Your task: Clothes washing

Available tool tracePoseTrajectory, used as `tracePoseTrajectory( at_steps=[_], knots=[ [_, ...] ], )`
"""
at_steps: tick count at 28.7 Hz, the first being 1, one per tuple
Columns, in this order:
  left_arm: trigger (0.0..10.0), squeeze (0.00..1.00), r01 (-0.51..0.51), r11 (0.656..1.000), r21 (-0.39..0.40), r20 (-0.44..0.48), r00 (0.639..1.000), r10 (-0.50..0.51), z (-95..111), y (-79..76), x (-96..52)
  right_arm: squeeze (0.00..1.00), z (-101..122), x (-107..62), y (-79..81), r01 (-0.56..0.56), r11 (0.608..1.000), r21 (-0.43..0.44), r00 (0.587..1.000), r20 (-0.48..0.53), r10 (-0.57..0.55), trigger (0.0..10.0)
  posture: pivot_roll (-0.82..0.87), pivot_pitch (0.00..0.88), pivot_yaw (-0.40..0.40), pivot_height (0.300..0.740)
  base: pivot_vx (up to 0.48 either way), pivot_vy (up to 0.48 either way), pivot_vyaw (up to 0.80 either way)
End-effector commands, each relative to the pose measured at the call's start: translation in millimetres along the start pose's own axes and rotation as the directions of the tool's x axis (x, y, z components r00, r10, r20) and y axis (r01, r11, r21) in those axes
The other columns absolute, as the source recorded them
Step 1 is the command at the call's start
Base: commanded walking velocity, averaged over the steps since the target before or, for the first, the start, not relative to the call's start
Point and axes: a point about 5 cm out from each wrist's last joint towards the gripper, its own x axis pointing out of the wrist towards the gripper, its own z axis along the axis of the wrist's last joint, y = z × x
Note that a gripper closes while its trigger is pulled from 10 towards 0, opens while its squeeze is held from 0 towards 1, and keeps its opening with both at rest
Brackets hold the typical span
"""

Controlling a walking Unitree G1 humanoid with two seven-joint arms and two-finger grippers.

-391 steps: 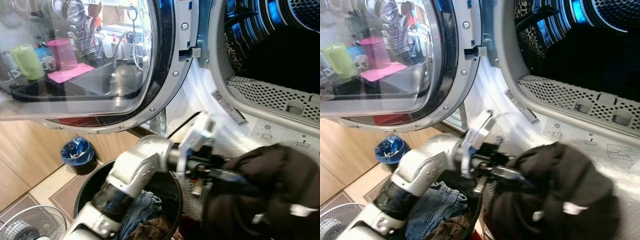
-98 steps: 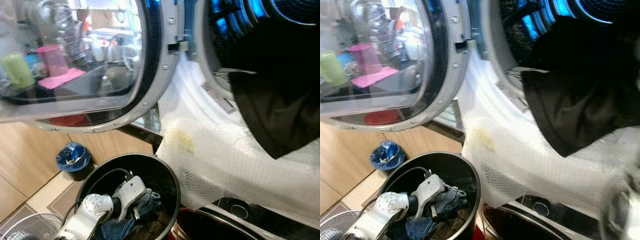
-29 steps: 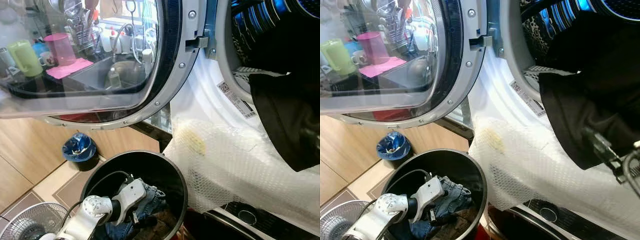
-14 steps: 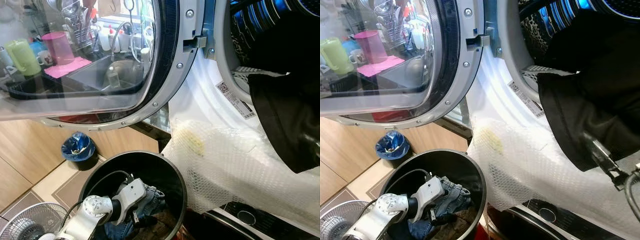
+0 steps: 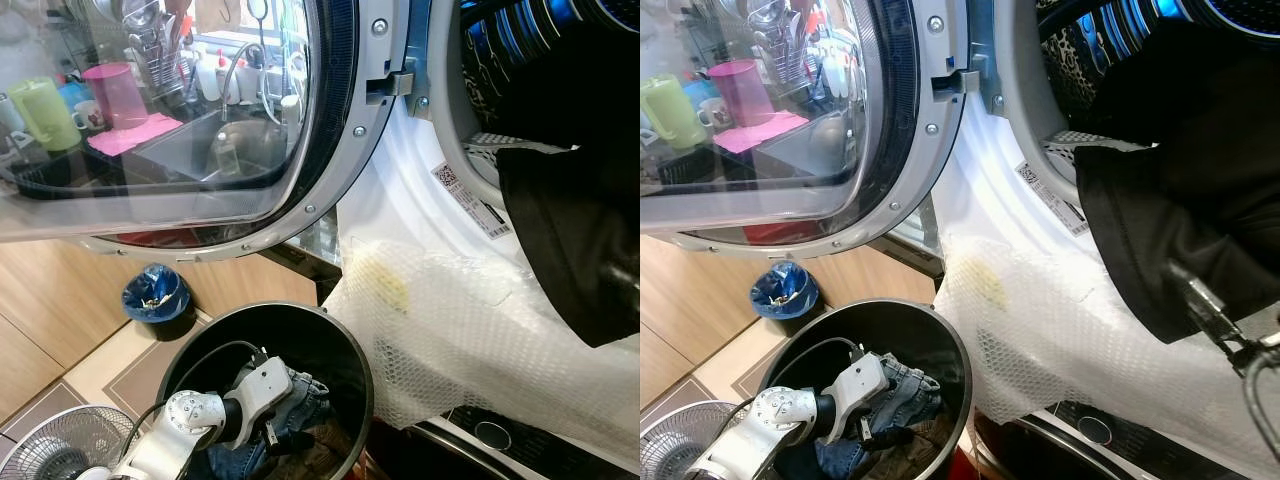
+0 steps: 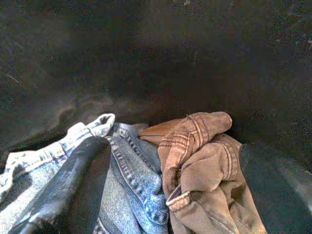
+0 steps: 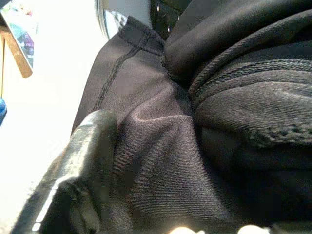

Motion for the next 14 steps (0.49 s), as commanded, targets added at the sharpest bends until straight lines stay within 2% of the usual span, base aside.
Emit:
tracePoseTrajectory(
  at_steps=[1, 5, 14],
  knots=[
    [10.0, 0.0, -0.01, 1.0, 0.018, -0.015, 1.0, 0.01, -2, 3.0, -3.3, 0.0, -2, 2.0, 1.3, -0.021, 1.0, -0.017, 1.0, -0.016, 0.021, 0.0, 0.0, 0.104, 0.106, 0.74, 0.0, 0.0, 0.0],
    [10.0, 0.0, -0.009, 0.999, 0.031, -0.02, 1.0, 0.01, -2, 3.4, -3.3, 0.0, -4, 9.1, -2.0, -0.058, 0.992, -0.113, 0.994, -0.095, 0.047, 0.0, 0.0, 0.105, 0.108, 0.74, 0.0, 0.0, 0.0],
    [10.0, 0.0, -0.012, 0.999, 0.041, -0.013, 1.0, 0.013, -1, 2.3, -2.0, 0.0, 1, 23.8, -7.5, -0.109, 0.966, -0.236, 0.988, -0.132, 0.079, 0.0, 0.0, 0.102, 0.099, 0.74, 0.0, 0.0, 0.0]
  ],
)
